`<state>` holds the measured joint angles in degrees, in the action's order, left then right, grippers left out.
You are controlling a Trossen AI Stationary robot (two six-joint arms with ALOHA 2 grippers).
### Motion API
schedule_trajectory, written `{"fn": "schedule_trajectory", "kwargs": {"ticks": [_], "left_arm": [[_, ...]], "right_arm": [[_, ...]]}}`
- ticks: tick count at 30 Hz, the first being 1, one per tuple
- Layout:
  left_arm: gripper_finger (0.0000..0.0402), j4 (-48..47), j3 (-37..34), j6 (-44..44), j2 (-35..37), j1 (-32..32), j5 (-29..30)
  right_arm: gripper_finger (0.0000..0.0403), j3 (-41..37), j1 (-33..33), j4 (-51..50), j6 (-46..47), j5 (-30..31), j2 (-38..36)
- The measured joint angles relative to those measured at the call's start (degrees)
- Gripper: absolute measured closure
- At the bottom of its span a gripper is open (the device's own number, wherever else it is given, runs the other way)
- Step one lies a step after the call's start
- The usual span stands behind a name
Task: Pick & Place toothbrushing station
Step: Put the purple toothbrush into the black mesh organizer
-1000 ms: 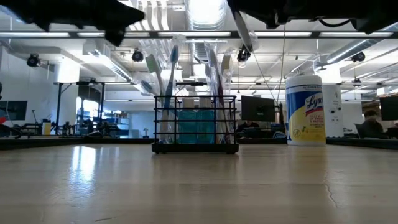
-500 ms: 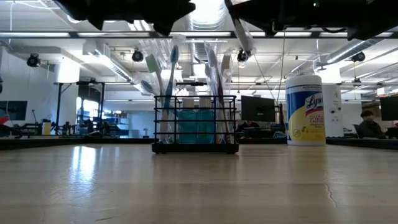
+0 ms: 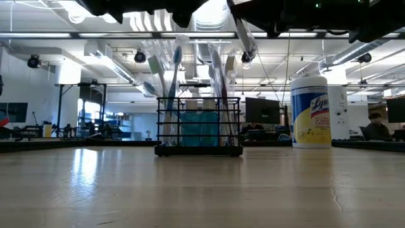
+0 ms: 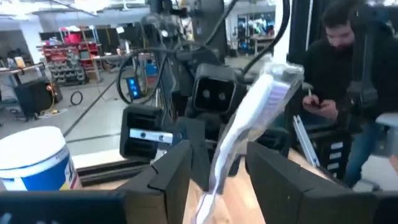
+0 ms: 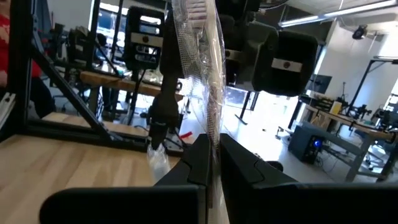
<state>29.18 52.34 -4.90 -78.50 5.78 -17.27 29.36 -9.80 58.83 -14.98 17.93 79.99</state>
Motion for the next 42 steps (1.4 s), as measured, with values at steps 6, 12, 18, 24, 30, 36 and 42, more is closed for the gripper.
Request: {"fn": "schedule_trajectory", "kwargs": {"ticks": [6, 12, 18, 24, 30, 36, 42], "left_arm": [[0.0221, -0.63, 1.04, 0.65, -2.51, -0.04, 0.84], [0.0217, 0.00, 2.25, 0.30, -3.51, -0.29, 0.37], [0.0228, 0.20, 3.85, 0.28, -3.52, -1.00, -0.27], [0.0261, -0.13, 4.78, 0.31, -4.39, -2.18, -0.93], [0.0355, -0.02, 4.76, -0.48, -4.94, -2.14, -0.94], [0.0383, -0.31, 4.76, -2.91, -4.94, -2.11, 0.39], [0.0385, -1.52, 4.76, -2.80, -4.00, -2.14, 0.75]], "right_arm": [[0.0390, 0.13, 0.00, 0.11, 1.05, 0.02, -0.07], [0.0390, 0.13, 0.02, 0.21, 0.98, 0.04, -0.07], [0.0390, 0.13, 0.11, 0.26, 1.04, 0.09, -0.07], [0.0390, 0.13, 0.09, 0.24, 1.04, 0.04, -0.07], [0.0389, 0.12, 0.07, -0.25, 2.80, -0.03, -0.04], [0.0354, 0.11, 0.01, -1.62, 3.50, 1.32, -0.04], [0.0285, 0.13, 0.02, -2.84, 4.10, 2.50, -0.11]]}}
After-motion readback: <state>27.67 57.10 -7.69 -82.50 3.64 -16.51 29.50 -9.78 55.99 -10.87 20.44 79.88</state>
